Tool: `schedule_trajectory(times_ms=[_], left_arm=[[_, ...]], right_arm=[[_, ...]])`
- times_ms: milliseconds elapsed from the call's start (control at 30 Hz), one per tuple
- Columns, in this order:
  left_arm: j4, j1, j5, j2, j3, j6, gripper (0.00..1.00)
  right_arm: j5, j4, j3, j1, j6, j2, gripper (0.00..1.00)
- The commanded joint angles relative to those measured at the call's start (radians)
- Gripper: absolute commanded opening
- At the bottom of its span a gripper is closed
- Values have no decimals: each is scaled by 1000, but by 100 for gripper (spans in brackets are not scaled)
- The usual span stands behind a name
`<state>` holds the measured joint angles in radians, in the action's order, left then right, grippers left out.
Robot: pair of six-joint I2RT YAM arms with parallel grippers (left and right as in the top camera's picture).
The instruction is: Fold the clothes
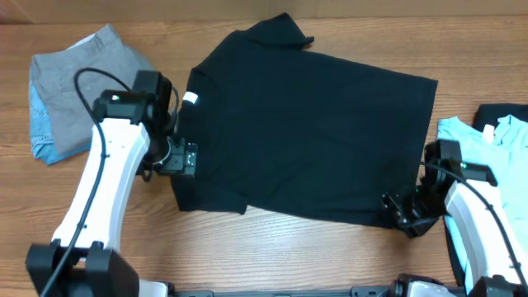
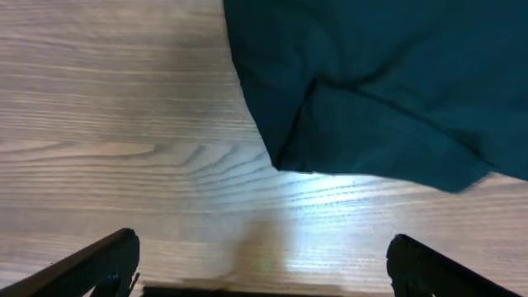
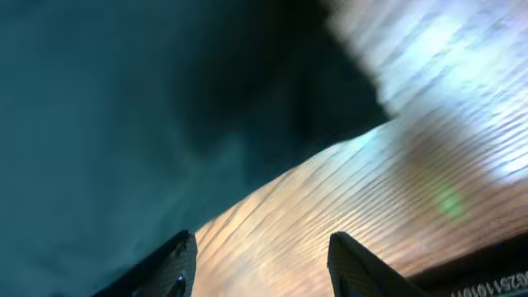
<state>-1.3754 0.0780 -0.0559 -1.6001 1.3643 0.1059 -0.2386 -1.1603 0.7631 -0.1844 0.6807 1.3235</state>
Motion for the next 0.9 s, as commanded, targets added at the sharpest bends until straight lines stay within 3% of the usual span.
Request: schedule_trajectory(times_ms=[0, 133, 233, 333, 500, 667, 700, 733, 800, 867], left_arm=[[59, -31, 82, -45, -80, -30, 98], [108, -48, 127, -69, -103, -33, 98], [124, -53, 127, -71, -103, -40, 99], [135, -53, 127, -71, -103, -41, 100], [135, -54, 127, -71, -103, -48, 100], [135, -54, 127, -71, -103, -55, 100], [135, -54, 127, -71, -103, -55, 100], [135, -54, 127, -71, -103, -55, 100], [135, -54, 127, -71, -103, -58, 100], [135, -54, 127, -71, -103, -62, 100]], right_arm=[[47, 105, -95, -66, 99, -5, 56], [43, 293, -178, -119, 112, -4, 57], [44, 323, -200, -126, 113, -4, 56], [47, 322, -203, -126, 113, 2, 56], [104, 275, -203, -126, 109, 12, 40], [118, 246, -203, -126, 109, 12, 44], [117, 242, -203, -126, 109, 12, 38], [108, 230, -203, -126, 109, 12, 17], [94, 202, -203, -126, 109, 12, 4], [64, 148, -199, -126, 109, 12, 4]])
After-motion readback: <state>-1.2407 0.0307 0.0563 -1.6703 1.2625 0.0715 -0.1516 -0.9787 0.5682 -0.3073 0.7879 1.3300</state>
